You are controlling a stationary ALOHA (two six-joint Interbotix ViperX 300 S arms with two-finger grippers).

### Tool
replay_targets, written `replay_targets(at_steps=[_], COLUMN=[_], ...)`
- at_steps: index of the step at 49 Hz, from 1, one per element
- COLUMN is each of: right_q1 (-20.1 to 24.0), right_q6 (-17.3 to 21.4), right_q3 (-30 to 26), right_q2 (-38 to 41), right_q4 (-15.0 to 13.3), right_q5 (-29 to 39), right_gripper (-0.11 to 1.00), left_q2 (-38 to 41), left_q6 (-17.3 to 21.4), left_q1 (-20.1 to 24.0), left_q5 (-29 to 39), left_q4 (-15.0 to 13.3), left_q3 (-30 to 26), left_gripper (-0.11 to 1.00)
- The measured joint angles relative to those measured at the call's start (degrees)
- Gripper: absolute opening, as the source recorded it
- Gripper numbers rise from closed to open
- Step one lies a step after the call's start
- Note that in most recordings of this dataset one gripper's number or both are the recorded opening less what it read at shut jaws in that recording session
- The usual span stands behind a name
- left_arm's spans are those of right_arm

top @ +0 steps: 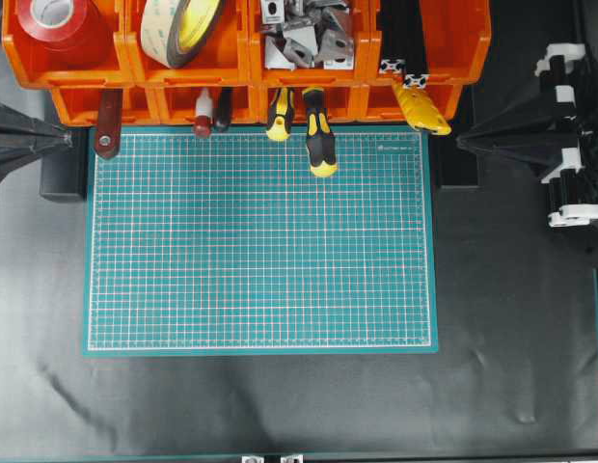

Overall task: Pick corner brachets from container rack with right arm.
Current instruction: 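Lift the right gripper from its rest pose toward the bin rack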

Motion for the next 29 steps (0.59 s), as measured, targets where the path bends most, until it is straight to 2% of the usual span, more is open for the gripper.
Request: replay_targets(at_steps=[7,15,20,29], right_q1=[-0.18,-0.09,-0.18,0.0], right_q6=[1.67,7.12,9.05,9.14], right_q3=[0.26,-1.23,-4.75,-15.38], right_q2=[0.26,-0.53,-1.49,-0.97], right_q4=[0.35,0.44,0.35,0.35], right_q5=[1.14,8.44,15.29,32.26], right_gripper=[0.0,0.0,0.0,0.0], left_q2=[-0.44,-1.41,-2.2,-3.43], left_q6=[-1.23,-1.67,-1.76,-2.37], left_q1=[-0.88,-1.49,-1.58,-2.37], left_q5=[2.46,10.37,16.0,22.85], left_q4=[1.41,1.76,1.67,1.76], left_q3=[-1.41,-5.19,-7.03,-9.32], left_gripper=[0.0,0.0,0.0,0.0])
